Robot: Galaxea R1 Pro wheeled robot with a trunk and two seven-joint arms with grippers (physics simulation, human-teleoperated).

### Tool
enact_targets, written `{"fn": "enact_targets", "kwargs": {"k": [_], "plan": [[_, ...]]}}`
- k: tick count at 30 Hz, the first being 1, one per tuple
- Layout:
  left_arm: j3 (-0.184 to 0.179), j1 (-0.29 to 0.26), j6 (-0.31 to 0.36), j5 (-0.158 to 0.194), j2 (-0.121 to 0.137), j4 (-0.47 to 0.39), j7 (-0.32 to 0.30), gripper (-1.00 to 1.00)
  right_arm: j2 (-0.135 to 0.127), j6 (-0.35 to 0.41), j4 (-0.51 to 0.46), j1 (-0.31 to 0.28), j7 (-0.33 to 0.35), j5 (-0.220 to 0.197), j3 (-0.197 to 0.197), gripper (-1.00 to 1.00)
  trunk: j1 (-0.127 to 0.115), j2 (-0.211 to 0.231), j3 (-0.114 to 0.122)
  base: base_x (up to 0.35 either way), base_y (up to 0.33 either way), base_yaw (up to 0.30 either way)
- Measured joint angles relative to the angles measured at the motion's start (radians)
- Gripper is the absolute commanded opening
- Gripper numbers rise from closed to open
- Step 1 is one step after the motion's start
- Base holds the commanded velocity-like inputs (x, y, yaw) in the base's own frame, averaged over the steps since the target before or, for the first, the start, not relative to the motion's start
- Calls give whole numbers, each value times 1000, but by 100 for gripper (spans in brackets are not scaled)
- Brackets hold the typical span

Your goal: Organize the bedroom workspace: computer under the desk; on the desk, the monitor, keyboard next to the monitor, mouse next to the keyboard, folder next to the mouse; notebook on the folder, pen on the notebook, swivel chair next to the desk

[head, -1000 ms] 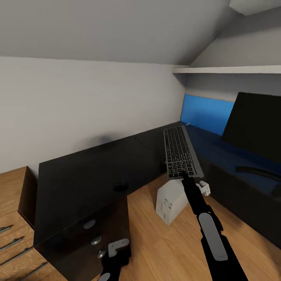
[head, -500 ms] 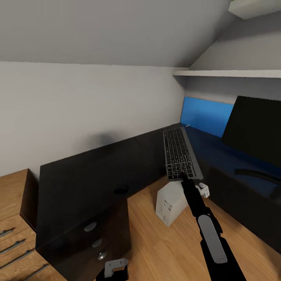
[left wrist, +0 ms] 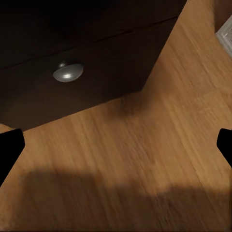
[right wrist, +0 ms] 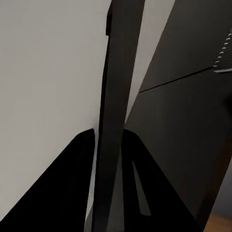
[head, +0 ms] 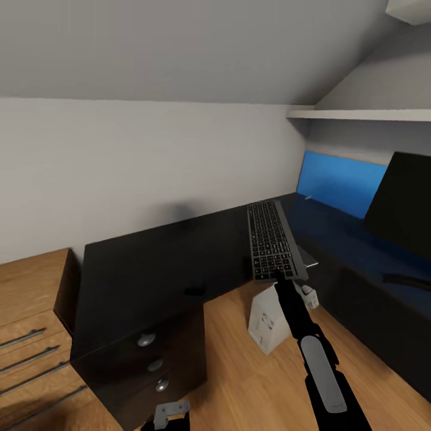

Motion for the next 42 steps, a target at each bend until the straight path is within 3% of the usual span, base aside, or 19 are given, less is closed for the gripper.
{"fn": "enact_targets", "kwargs": {"k": [17, 22, 25, 30, 34, 37, 38, 42], "plan": [[6, 0, 0, 2, 0, 17, 4, 100, 2, 0, 3, 0, -5, 1, 6, -100, 0, 0, 9, -265, -174, 255], [13, 0, 3, 0, -1, 52, 4, 100, 2, -1, 2, 0, -5, 2, 6, -100, 0, 0, 12, -207, -248, 253], [14, 0, 2, -1, 1, 125, 5, 100, 2, 0, -2, 1, -5, 2, 5, -100, 0, 0, 13, -48, -237, 229], [68, 0, 0, -1, 3, 158, 5, 100, 2, 0, -4, 1, -5, 2, 5, -100, 0, 0, 13, -13, -72, 199], [95, 0, -11, 0, 26, 263, -2, 100, -1, 0, -8, 1, -3, 2, 3, -100, 0, 0, 12, -1, -8, 45], [98, -1, -59, 17, 29, 293, -4, 100, -3, 1, -9, 1, -4, 2, 3, -100, 0, 0, 12, 0, -2, 11], [98, -1, -98, 40, 29, 309, -4, 100, -3, 2, -10, 1, -4, 2, 4, -100, 0, 0, 12, 0, -1, 5], [99, -1, -140, 76, 29, 347, -7, 100, -3, 2, -8, 1, -4, 2, 4, -100, 0, 0, 12, 0, 0, 2]]}}
